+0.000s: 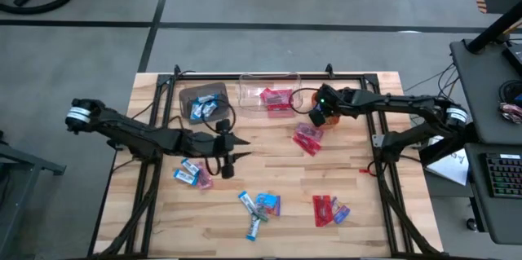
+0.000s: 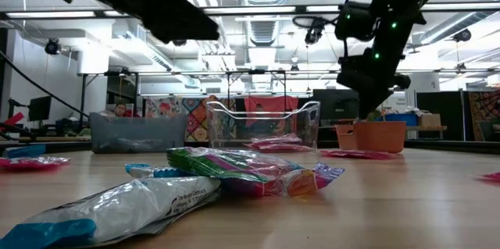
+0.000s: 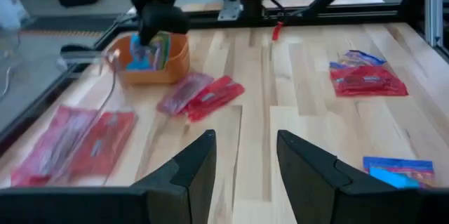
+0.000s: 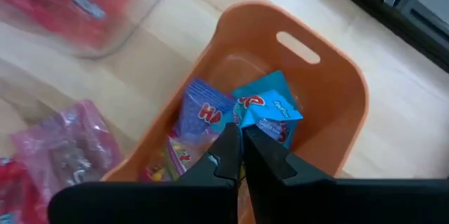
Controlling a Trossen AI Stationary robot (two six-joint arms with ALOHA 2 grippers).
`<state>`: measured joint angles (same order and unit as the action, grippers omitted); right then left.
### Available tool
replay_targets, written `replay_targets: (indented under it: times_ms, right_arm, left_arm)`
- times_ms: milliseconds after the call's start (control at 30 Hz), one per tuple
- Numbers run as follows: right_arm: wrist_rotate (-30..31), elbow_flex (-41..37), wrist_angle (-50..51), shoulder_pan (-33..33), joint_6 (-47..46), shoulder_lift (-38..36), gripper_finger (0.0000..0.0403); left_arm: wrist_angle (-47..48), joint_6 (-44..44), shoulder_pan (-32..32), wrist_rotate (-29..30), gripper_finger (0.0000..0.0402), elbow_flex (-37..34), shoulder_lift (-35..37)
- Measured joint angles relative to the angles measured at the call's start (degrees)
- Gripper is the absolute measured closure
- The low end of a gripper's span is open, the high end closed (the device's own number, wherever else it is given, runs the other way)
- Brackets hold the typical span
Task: Sort candy
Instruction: Put the blue gummy into the orange bin
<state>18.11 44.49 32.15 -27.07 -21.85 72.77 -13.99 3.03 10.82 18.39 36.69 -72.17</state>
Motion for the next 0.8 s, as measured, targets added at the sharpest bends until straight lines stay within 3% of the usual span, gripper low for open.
replay_targets:
  times_ms: [200,600,800]
  right_arm:
    - [-0.1,0.0,0.3,-0.5,-0.6,1.4,0.038]
    - [-0.1,0.0,3.8,-0.5,-4.7,0.6,0.029]
    - [-0.1,0.0,7.3,-0.5,-7.4,0.4,0.0263]
  left_arm:
    - [5.0,4.5,-0.1,0.2,0.0267,-2.1,4.0]
    - [8.2,6.1,-0.1,0.5,0.0267,-1.7,4.1]
    - [20.4,11.8,-0.1,0.5,0.0267,1.9,4.2]
